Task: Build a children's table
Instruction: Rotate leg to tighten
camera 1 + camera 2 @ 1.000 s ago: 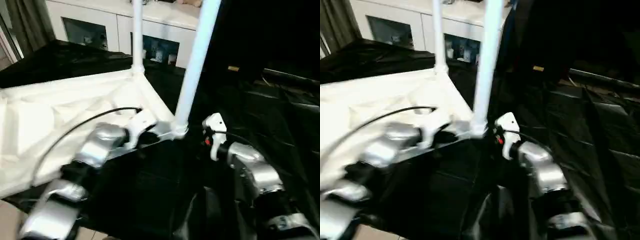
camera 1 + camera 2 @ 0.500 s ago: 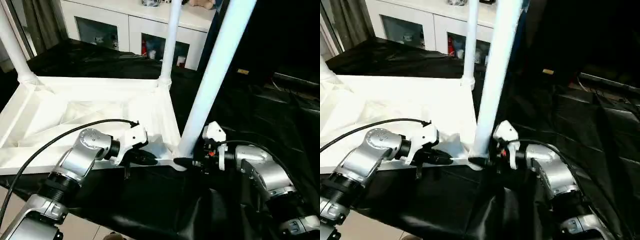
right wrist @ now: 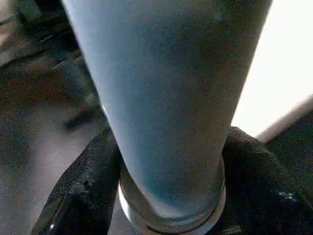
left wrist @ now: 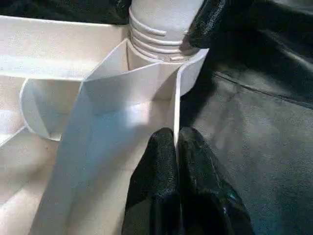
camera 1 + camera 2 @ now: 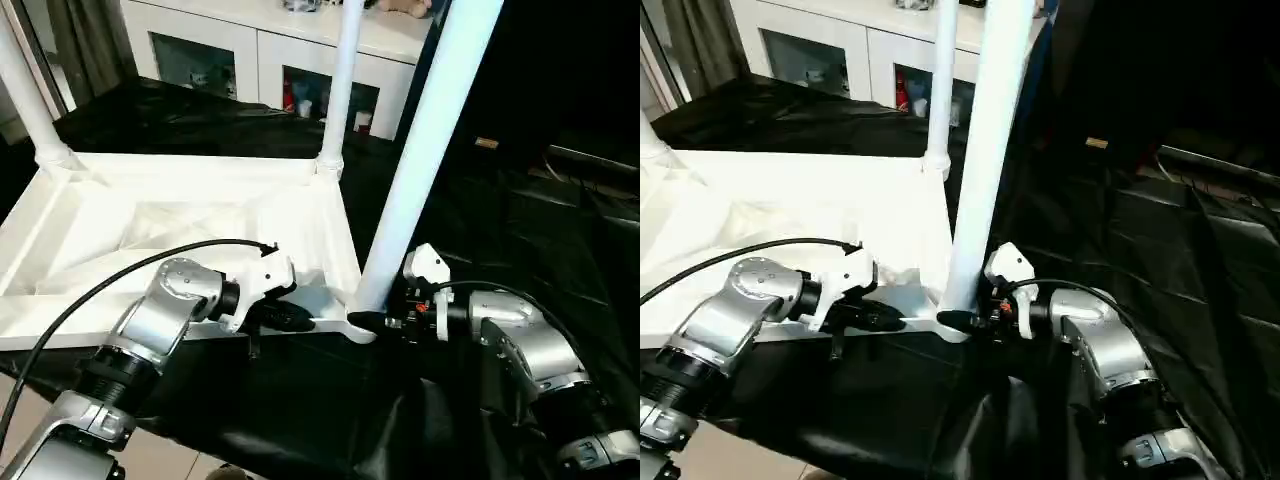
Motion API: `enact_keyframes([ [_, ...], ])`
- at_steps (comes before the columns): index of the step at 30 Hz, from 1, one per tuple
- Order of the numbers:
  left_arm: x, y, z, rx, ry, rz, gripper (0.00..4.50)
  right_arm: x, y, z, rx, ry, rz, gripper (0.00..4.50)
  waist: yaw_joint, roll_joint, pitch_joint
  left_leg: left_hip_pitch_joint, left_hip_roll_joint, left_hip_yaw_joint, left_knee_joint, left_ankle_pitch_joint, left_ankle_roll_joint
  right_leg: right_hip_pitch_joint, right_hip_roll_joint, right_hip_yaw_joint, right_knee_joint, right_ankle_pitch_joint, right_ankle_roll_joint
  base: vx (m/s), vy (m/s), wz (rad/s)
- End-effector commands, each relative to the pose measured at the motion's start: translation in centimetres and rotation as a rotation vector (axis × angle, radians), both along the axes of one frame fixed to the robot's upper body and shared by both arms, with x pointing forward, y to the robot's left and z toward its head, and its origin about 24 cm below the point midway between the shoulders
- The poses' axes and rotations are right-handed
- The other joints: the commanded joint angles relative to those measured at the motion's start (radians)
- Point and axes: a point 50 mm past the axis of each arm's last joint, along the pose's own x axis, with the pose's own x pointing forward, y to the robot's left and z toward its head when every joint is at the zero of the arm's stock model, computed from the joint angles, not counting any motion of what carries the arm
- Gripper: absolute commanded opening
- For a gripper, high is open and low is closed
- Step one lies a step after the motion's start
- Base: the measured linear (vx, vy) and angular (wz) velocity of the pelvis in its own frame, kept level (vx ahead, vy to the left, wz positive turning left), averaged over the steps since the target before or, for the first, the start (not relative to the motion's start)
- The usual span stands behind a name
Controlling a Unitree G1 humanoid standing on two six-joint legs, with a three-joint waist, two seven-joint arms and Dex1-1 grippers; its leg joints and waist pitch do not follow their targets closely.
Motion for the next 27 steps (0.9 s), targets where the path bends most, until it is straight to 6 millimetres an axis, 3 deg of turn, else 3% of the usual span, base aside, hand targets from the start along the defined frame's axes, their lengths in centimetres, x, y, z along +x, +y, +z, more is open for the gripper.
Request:
enact_keyframes([
  [1,1.6,-1.8,-0.4,-0.070,-0.052,0.188,0.00,0.8,-0.1,-1.2,0.010,0.013,-0.219,2.65,-0.006,-0.008,-0.048,0.015,0.027,-0.013,-0.069,-0.261,-0.007,0.028,-0.054,0.036,-0.084,-0.326,-0.158,0.000,0.000,0.00],
  [2,1.7,-1.9,-0.4,-0.068,-0.055,0.201,0.00,0.8,-0.1,-1.3,0.013,0.015,-0.236,2.65,-0.007,-0.009,-0.049,0.019,0.027,-0.016,-0.069,-0.276,-0.027,0.026,-0.055,0.034,-0.087,-0.362,-0.147,0.000,0.000,0.00],
  [3,2.4,-2.8,-0.6,-0.070,-0.072,0.284,0.00,1.1,0.3,-1.9,0.032,0.036,-0.349,2.65,-0.008,-0.013,-0.051,0.014,0.025,-0.017,-0.069,-0.265,-0.027,0.031,-0.055,0.034,-0.086,-0.361,-0.140,0.000,0.000,0.00],
  [5,2.9,-3.5,-0.7,-0.070,-0.086,0.333,0.00,1.3,0.6,-2.2,0.042,0.049,-0.431,2.64,-0.008,-0.003,-0.049,0.020,0.024,-0.015,-0.069,-0.277,-0.022,0.021,-0.054,0.037,-0.090,-0.356,-0.137,0.000,0.000,0.00],
  [7,3.6,-4.2,-0.6,-0.061,-0.113,0.393,0.00,1.4,1.3,-2.4,0.032,0.050,-0.491,2.64,-0.007,-0.006,-0.053,0.016,0.023,-0.018,-0.069,-0.266,-0.016,0.029,-0.054,0.036,-0.089,-0.344,-0.134,0.000,0.000,0.00],
  [9,4.4,-5.0,-0.2,-0.049,-0.163,0.451,0.00,1.4,2.9,-2.5,0.022,0.036,-0.533,2.64,-0.005,-0.001,-0.053,0.019,0.021,-0.015,-0.068,-0.264,-0.014,0.025,-0.050,0.037,-0.092,-0.326,-0.127,0.000,0.000,0.00],
  [11,4.6,-5.5,0.1,-0.052,-0.170,0.439,0.00,1.4,3.8,-2.2,0.043,0.021,-0.534,2.64,-0.003,-0.002,-0.054,0.014,0.021,-0.016,-0.069,-0.253,-0.009,0.031,-0.052,0.036,-0.089,-0.308,-0.125,0.000,0.000,0.00],
  [12,4.6,-5.6,0.2,-0.056,-0.170,0.425,0.00,1.3,4.3,-2.1,0.051,0.009,-0.506,2.64,-0.003,0.004,-0.056,0.012,0.022,-0.018,-0.070,-0.250,-0.008,0.033,-0.052,0.036,-0.087,-0.292,-0.125,0.000,0.000,0.00],
  [13,4.5,-5.8,0.2,-0.056,-0.168,0.399,0.00,1.1,4.7,-1.9,0.066,-0.013,-0.464,2.64,-0.003,0.002,-0.056,0.012,0.021,-0.016,-0.068,-0.249,-0.003,0.033,-0.051,0.036,-0.087,-0.273,-0.128,0.000,0.000,0.00],
  [14,4.4,-5.7,0.2,-0.055,-0.166,0.384,0.00,1.0,4.9,-1.6,0.079,-0.027,-0.434,2.64,-0.001,0.008,-0.056,0.013,0.022,-0.017,-0.069,-0.251,-0.002,0.032,-0.051,0.036,-0.086,-0.264,-0.132,0.000,0.000,0.00],
  [15,4.3,-5.6,0.2,-0.054,-0.166,0.367,0.00,1.0,4.8,-1.4,0.098,-0.037,-0.408,3.20,-0.002,0.007,-0.054,0.014,0.022,-0.016,-0.069,-0.256,0.002,0.032,-0.050,0.036,-0.087,-0.260,-0.138,0.000,0.000,0.00],
  [18,4.1,-5.2,0.1,-0.045,-0.152,0.328,0.00,1.1,4.3,-1.0,0.097,-0.049,-0.377,3.40,-0.002,0.006,-0.054,0.007,0.022,-0.018,-0.071,-0.258,0.013,0.039,-0.052,0.034,-0.086,-0.271,-0.136,0.000,0.000,0.00],
  [20,3.6,-4.8,0.1,-0.062,-0.123,0.274,0.00,1.1,3.4,-0.7,0.075,-0.059,-0.333,3.70,-0.012,0.005,-0.054,0.000,0.022,-0.022,-0.073,-0.256,0.015,0.046,-0.051,0.031,-0.085,-0.278,-0.129,0.000,0.000,0.00],
  [22,3.4,-4.6,0.1,-0.067,-0.106,0.249,0.00,1.1,3.1,-0.6,0.067,-0.063,-0.314,3.70,-0.024,0.004,-0.053,-0.002,0.023,-0.024,-0.075,-0.263,0.012,0.044,-0.052,0.030,-0.087,-0.292,-0.134,0.000,0.000,0.00],
  [24,2.8,-3.9,0.0,-0.059,-0.085,0.173,0.00,0.9,2.1,-0.2,0.063,-0.063,-0.236,3.70,-0.024,0.004,-0.053,-0.001,0.024,-0.024,-0.074,-0.261,0.017,0.045,-0.052,0.030,-0.087,-0.295,-0.139,0.000,0.000,0.00],
  [25,2.5,-3.3,-0.1,-0.051,-0.074,0.140,0.00,0.6,1.4,-0.1,0.048,-0.066,-0.184,3.70,-0.022,0.002,-0.054,0.004,0.026,-0.022,-0.070,-0.252,0.024,0.043,-0.052,0.032,-0.085,-0.270,-0.152,0.000,0.000,0.00],
  [27,2.1,-2.4,-0.2,-0.028,-0.066,0.101,0.00,0.0,0.5,-0.2,-0.002,-0.058,-0.082,3.70,-0.021,0.003,-0.054,0.004,0.027,-0.019,-0.067,-0.226,0.039,0.043,-0.048,0.033,-0.078,-0.207,-0.173,0.000,0.000,0.00],
])
